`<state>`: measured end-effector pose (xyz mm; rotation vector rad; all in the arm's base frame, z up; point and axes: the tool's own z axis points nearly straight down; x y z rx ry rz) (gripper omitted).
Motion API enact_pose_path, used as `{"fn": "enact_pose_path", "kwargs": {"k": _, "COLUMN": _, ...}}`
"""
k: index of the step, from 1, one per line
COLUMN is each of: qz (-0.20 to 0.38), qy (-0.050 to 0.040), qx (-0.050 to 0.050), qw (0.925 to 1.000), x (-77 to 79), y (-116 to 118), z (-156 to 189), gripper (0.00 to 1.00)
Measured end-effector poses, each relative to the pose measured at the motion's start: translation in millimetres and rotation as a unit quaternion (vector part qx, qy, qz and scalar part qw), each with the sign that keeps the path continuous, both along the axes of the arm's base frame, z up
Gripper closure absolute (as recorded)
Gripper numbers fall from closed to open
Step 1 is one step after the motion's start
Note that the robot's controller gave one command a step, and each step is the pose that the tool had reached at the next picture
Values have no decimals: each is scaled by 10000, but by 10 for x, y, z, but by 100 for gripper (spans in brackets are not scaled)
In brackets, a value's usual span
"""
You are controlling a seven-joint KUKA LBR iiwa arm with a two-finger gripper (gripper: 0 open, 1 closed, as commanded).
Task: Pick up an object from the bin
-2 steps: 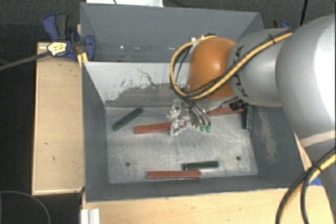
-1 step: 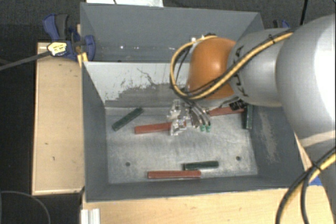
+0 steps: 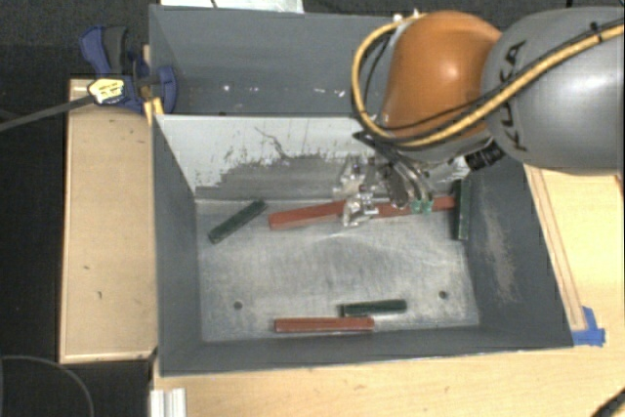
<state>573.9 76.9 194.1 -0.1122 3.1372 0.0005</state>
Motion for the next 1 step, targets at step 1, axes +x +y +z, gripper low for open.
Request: {"fn": "enact_pose_path", "kwargs": {"k": 1, "qz": 0, "qy": 1, "qx": 0, "qw": 10000, "x": -1, "y": 0, "z": -1, "gripper": 100}}
